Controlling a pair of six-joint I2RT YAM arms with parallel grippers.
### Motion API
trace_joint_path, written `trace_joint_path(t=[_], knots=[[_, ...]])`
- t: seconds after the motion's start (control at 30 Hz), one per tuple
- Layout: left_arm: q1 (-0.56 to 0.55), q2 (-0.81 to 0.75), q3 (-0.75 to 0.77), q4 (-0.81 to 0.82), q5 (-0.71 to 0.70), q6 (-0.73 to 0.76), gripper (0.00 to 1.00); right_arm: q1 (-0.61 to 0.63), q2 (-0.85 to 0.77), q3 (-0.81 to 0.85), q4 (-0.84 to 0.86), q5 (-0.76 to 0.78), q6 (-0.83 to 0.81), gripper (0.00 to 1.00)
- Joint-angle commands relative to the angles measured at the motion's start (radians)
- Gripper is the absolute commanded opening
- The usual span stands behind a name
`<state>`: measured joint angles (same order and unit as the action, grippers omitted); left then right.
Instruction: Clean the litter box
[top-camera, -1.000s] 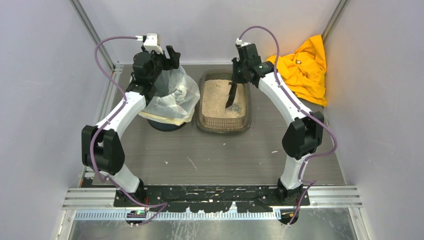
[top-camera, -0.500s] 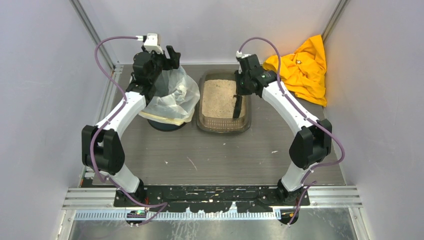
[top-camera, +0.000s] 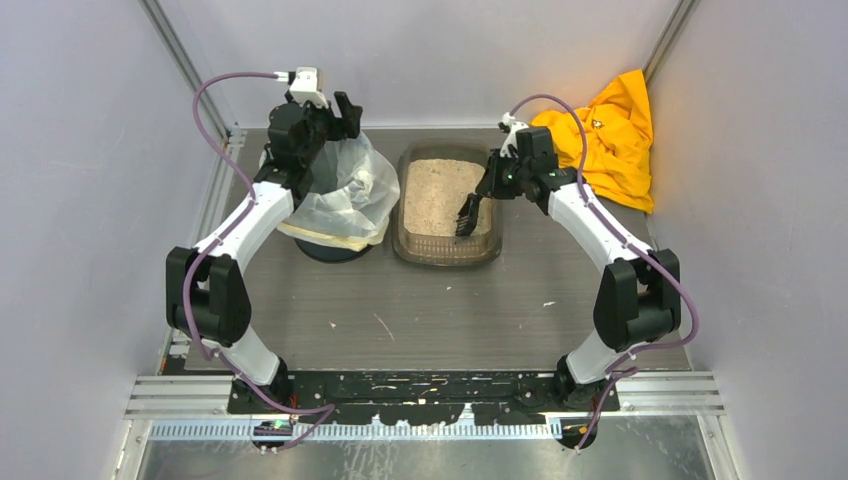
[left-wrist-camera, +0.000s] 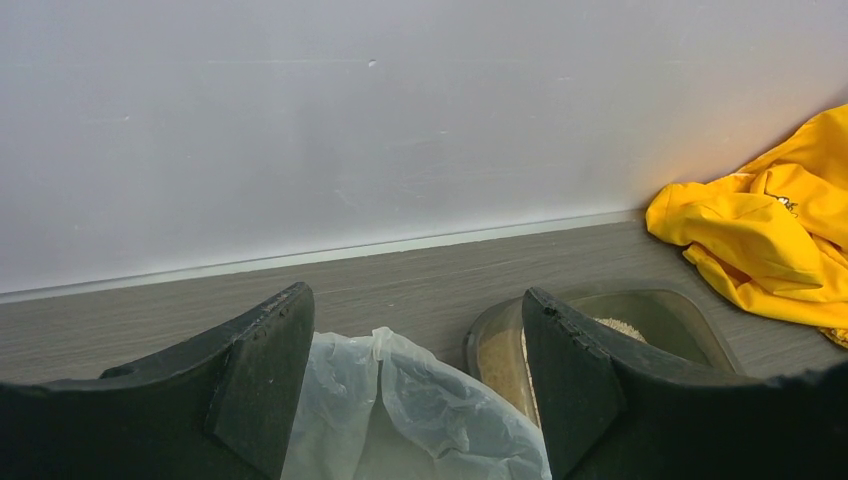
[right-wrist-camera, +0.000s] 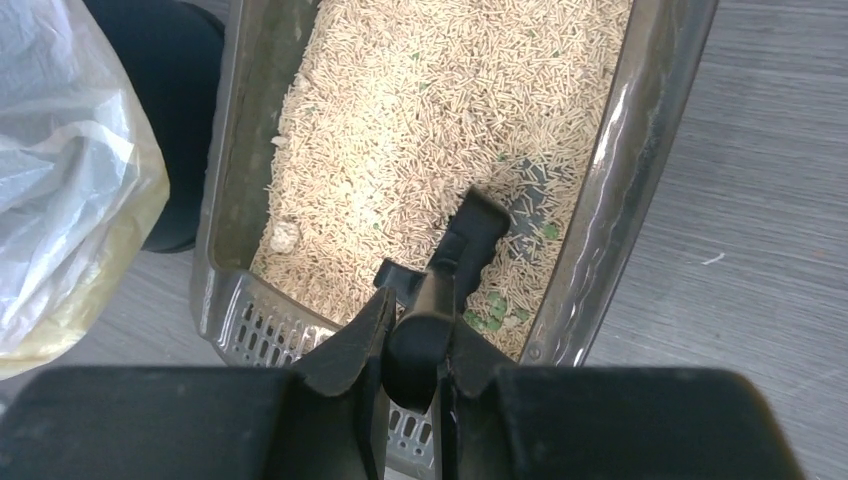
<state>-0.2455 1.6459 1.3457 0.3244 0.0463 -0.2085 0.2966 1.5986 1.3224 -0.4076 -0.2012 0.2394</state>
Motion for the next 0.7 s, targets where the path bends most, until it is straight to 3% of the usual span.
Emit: trace_joint_path(t=[0.0, 0.67], knots=[[0.005, -0.012, 0.048, 0.045, 0.008, 0.007, 0.76, -0.054, 0.04, -0.054, 0.093, -0.25, 0.072, 0.01], [0.005, -0.03, 0.057, 0.028, 0.001, 0.032, 0.76, -0.076, 0.282, 0.023, 0.232, -0.389, 0.147, 0.01]])
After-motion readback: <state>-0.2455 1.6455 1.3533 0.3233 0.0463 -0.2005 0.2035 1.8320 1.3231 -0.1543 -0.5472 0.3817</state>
